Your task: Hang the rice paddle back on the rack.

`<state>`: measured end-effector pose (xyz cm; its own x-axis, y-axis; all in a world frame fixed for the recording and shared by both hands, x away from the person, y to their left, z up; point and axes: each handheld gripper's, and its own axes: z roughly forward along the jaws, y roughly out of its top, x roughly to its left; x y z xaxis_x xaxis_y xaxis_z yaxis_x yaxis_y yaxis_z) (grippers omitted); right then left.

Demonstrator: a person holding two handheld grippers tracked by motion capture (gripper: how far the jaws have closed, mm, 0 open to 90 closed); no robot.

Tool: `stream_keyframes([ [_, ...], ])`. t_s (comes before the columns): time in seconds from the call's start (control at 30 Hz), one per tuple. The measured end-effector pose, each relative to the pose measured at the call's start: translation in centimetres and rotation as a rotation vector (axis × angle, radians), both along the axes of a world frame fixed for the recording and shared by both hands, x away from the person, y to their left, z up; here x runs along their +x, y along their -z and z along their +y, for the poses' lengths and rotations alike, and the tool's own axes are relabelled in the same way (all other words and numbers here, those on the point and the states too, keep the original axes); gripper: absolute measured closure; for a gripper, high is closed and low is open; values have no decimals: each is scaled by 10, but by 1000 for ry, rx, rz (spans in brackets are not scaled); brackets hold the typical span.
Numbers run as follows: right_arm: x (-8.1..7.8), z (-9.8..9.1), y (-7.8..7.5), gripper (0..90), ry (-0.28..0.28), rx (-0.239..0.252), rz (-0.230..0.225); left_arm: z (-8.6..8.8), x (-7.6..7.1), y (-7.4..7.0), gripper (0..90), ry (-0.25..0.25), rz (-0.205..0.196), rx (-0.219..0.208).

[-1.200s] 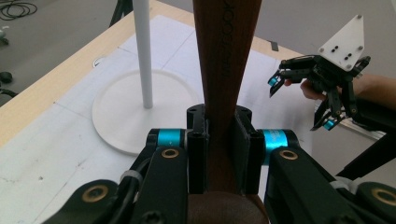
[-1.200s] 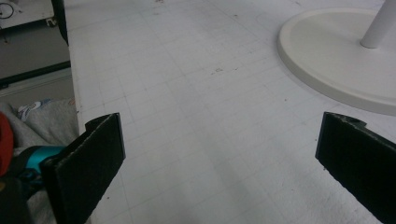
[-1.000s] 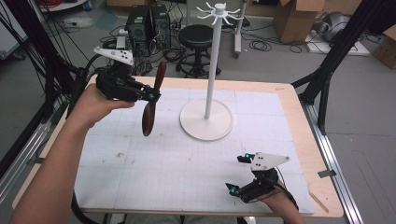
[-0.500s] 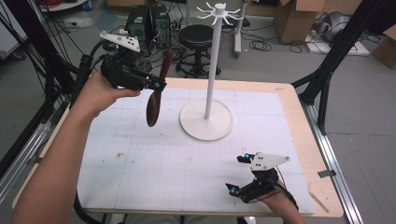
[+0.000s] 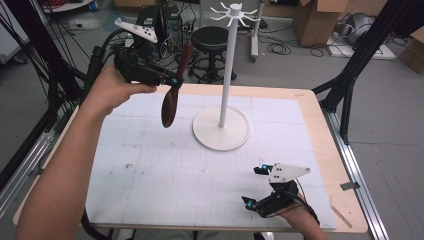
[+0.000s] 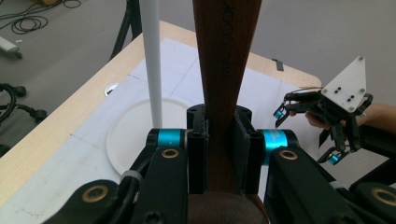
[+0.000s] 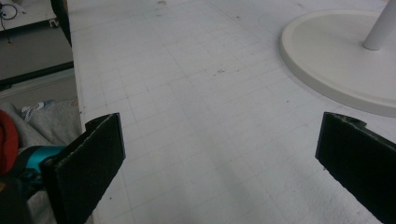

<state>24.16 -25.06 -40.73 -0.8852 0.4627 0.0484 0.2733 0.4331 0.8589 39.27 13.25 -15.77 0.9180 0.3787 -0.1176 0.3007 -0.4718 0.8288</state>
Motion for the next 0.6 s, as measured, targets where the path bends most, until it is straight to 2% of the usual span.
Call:
stream_keyframes([
  [0.6, 0, 0, 0, 5, -3, 3, 2, -24, 19, -21, 777, -10, 0, 7],
])
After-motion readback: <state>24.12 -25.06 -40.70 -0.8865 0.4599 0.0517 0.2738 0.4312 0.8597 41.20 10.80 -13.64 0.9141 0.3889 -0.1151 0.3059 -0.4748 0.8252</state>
